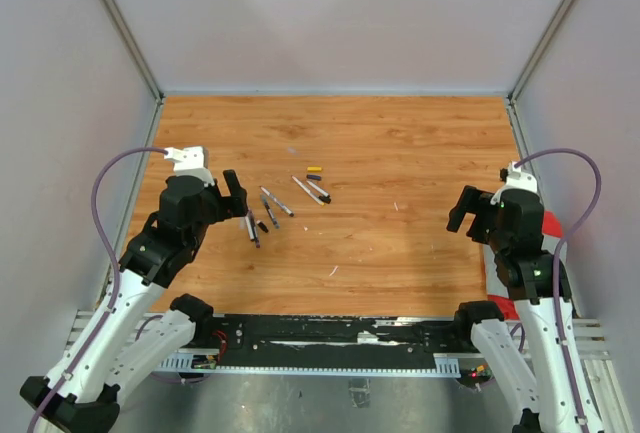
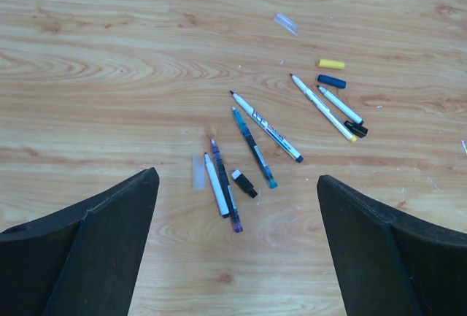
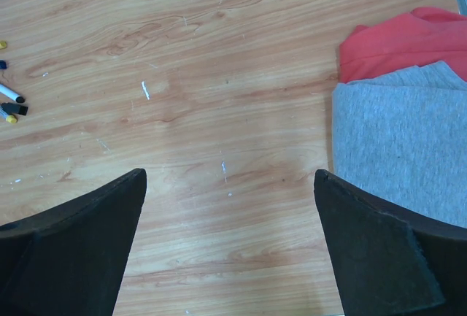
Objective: Insert the pens into the pen caps
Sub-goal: Pick up the pen from the center of the board.
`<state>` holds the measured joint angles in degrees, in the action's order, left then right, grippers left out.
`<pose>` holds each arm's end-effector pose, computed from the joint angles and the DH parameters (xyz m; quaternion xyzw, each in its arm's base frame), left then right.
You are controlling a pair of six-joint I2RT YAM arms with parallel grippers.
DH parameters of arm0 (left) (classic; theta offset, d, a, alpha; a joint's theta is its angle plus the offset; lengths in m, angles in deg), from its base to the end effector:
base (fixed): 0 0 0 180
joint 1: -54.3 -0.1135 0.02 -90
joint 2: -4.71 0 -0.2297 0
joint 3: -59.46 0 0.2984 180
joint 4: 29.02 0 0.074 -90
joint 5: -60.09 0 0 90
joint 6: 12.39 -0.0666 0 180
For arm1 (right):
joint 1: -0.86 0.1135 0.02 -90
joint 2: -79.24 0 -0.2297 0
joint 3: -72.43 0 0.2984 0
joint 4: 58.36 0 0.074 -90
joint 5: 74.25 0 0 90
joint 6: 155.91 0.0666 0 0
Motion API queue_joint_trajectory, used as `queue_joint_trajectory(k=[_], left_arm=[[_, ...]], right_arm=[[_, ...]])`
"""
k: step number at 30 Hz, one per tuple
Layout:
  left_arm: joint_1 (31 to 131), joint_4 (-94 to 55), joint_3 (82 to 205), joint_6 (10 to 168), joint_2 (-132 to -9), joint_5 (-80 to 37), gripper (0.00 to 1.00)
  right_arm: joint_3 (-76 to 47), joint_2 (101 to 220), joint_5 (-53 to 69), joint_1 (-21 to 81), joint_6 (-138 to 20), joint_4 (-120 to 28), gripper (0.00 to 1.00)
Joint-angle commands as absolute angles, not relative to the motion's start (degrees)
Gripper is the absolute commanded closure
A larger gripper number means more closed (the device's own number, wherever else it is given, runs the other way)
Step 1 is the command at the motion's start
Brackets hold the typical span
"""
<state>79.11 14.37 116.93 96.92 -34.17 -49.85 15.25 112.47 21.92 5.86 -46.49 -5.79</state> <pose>0.2347 -0.0835 0.2955 -0.0534 0.8332 -0.0641 0.5466 0.2234 0.0124 0.2933 0.1350 0.8485 0.0626 0.5079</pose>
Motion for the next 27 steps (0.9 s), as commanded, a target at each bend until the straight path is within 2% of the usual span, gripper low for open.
queue_joint_trajectory(k=[1, 14, 23, 27], left_arm=[[78.14, 13.00, 118.69, 96.26, -34.04, -50.70, 0.04], [76.46, 13.07, 118.01, 98.62, -33.84, -52.03, 0.00], [76.45, 15.99, 121.35, 106.23, -39.41, -55.37, 0.00], [76.47, 14.75, 120.56, 107.42, -43.68, -51.23, 0.00]], right_arm=[[13.88, 111.65, 21.64, 4.91, -46.70, -6.33, 0.02], [17.35, 107.59, 19.09, 4.94, -45.20, -9.71, 0.02], [14.03, 112.78, 11.47, 4.99, -49.05, -9.06, 0.01], [13.35, 115.11, 9.11, 4.96, -51.15, -8.03, 0.01]])
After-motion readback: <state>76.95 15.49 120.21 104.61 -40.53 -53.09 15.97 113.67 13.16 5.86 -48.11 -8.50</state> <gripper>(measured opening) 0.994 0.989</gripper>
